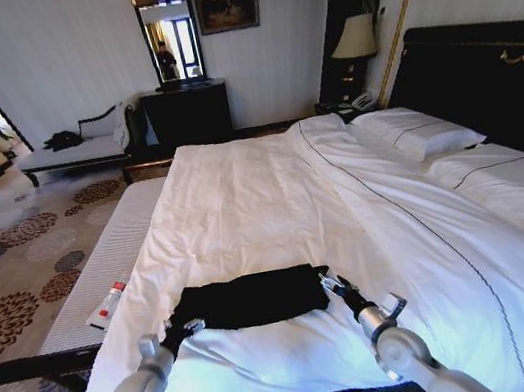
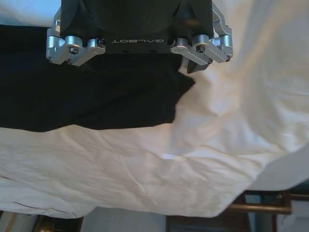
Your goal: Fold the clothes on the bed.
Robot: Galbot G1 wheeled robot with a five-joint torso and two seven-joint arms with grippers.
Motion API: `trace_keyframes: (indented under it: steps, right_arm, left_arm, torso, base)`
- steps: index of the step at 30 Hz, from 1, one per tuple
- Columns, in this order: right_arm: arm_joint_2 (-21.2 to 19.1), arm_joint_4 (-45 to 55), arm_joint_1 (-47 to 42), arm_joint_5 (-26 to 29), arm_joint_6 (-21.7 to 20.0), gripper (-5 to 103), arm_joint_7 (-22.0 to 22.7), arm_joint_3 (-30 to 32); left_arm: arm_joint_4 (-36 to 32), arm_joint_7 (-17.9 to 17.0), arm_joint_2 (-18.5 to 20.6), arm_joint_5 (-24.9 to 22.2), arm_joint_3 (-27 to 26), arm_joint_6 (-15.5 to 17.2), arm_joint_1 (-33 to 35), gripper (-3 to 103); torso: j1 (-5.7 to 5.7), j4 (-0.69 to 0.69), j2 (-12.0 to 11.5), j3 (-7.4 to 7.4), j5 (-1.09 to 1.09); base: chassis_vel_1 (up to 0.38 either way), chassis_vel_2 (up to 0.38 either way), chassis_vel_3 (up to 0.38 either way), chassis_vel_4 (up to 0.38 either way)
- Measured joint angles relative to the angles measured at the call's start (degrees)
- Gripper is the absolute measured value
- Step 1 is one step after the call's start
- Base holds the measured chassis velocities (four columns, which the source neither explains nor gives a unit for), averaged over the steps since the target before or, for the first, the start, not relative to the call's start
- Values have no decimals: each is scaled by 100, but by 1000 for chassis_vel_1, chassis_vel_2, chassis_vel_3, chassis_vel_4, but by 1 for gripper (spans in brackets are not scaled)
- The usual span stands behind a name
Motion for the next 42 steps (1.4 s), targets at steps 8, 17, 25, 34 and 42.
trace_keyframes:
  steps: [8, 17, 25, 34, 42]
  right_arm:
    - [118, 49, -218, 51, 87, 100, 293, 148]
    - [499, 409, -621, 244, 95, 100, 357, 50]
    - [685, 230, -596, 280, 37, 100, 361, -339]
    - [721, -17, -379, 606, -48, 100, 170, -512]
    - [901, -218, -159, 661, -30, 100, -23, -680]
  left_arm:
    - [-323, 0, -45, -55, -418, -69, 200, 100]
    - [-2024, -629, 17, -2693, -1643, 356, -228, 100]
    - [-3133, -945, -12, -3935, -2091, 660, -414, 100]
    - [-3267, -996, -168, -3810, -1988, 723, -354, 100]
    - [-3216, -998, -202, -3776, -2013, 723, -345, 100]
  torso:
    - [0, 0, 0, 0, -1]
    - [0, -4, 1, -1, 0]
    - [0, 0, 1, 0, -1]
    - [0, 0, 1, 0, -1]
    - [1, -1, 1, 0, 0]
  base:
    - [0, 0, 0, 0]
    - [0, 0, 0, 0]
    - [0, 0, 0, 0]
    - [0, 0, 0, 0]
    - [0, 0, 0, 0]
